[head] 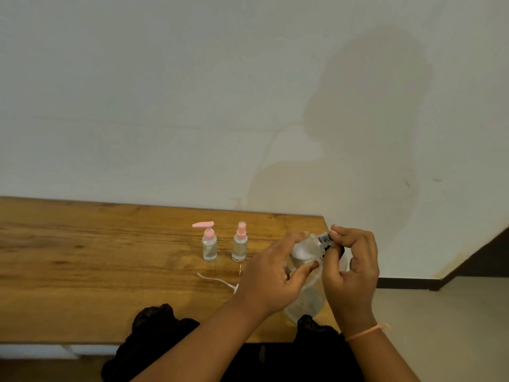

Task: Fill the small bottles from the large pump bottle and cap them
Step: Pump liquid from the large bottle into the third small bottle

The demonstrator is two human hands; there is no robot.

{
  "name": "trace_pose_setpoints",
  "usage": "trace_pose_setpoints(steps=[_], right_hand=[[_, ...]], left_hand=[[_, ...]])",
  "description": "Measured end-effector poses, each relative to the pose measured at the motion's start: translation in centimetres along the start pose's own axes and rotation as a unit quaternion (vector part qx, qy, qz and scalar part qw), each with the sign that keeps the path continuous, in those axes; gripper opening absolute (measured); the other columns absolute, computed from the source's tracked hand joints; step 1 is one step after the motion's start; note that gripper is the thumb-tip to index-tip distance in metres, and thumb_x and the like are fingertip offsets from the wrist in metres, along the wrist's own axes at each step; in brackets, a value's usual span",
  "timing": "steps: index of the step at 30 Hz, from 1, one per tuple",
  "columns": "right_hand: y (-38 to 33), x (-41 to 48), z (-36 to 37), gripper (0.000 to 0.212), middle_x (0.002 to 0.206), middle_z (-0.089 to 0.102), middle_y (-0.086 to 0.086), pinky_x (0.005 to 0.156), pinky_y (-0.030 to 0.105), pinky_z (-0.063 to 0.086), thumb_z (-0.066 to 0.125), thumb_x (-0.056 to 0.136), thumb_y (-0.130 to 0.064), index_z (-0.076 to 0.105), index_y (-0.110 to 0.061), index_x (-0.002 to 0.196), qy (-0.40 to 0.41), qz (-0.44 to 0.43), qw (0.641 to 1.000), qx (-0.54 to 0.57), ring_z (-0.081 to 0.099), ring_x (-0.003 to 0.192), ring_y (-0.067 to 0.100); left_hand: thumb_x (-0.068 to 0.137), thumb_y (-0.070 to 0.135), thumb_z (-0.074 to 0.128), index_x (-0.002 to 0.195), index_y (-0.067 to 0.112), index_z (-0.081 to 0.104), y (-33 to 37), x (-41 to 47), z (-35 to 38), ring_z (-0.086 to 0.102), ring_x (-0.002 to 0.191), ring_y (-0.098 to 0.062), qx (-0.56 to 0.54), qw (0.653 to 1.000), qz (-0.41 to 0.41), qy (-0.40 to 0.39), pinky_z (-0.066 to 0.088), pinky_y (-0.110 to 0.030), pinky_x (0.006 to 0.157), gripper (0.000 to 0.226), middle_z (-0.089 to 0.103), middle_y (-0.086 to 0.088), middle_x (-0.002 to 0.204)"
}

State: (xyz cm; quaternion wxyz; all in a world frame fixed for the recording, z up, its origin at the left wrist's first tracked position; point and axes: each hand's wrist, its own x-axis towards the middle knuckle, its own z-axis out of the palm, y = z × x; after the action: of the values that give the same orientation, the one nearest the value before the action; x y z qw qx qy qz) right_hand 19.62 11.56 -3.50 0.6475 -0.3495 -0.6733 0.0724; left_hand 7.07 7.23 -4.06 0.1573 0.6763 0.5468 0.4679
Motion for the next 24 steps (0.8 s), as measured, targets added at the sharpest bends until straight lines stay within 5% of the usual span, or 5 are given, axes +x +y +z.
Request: trace_pose_setpoints(steps=[5,13,17,21,24], right_hand=[[0.0,-0.2,0.0,0.017,0.092,0.055,0.011,0.086,0.011,0.044,0.044,0.083,-0.004,0.06,0.001,0.086,-0.005,0.006,1.0,0.001,0.052,0.1,-0.007],[-0.9,-0.2,-0.1,0.018,0.096,0.055,0.008,0.086,0.01,0.044,0.045,0.084,-0.002,0.061,0.001,0.091,-0.003,-0.014,1.0,-0.011,0.051,0.102,-0.007],[-0.3,-0.1,0.0,0.017,0.095,0.055,0.008,0.085,0.011,0.044,0.044,0.084,-0.003,0.059,-0.005,0.091,0.002,-0.003,1.0,-0.004,0.052,0.1,-0.006],[0.2,-0.2,-0.1,0.018,0.093,0.054,0.008,0.085,0.01,0.044,0.044,0.083,-0.004,0.061,0.002,0.088,-0.01,-0.001,1.0,-0.013,0.051,0.1,-0.008],[0.2,-0.3,-0.2,0.017,0.094,0.055,0.01,0.086,0.01,0.044,0.044,0.084,-0.004,0.06,0.001,0.088,-0.013,0.003,1.0,-0.009,0.052,0.101,-0.007]], left_hand=[[0.085,0.053,0.056,0.119,0.044,0.038,0.2,-0.1,-0.2,0.052,0.053,-0.002,0.01,1.0,-0.003,-0.002,0.046,-0.019,0.051,0.04,0.063,0.015,0.093],[0.083,0.058,0.05,0.125,0.045,0.039,0.3,-0.1,-0.1,0.067,0.081,-0.012,-0.003,0.999,0.01,0.035,0.056,-0.033,0.068,0.045,0.065,0.014,0.111],[0.083,0.058,0.05,0.123,0.045,0.038,0.2,0.1,0.1,0.061,0.063,-0.008,-0.004,1.0,0.005,0.021,0.053,-0.026,0.058,0.044,0.065,0.015,0.103],[0.086,0.048,0.059,0.124,0.035,0.046,0.3,-0.1,0.0,0.05,0.049,0.002,-0.001,1.0,-0.011,0.006,0.034,-0.006,0.046,0.043,0.051,0.023,0.073],[0.084,0.055,0.054,0.123,0.042,0.042,0.4,-0.1,0.0,0.051,0.052,0.002,0.003,1.0,-0.01,0.003,0.039,-0.01,0.048,0.043,0.061,0.018,0.087]])
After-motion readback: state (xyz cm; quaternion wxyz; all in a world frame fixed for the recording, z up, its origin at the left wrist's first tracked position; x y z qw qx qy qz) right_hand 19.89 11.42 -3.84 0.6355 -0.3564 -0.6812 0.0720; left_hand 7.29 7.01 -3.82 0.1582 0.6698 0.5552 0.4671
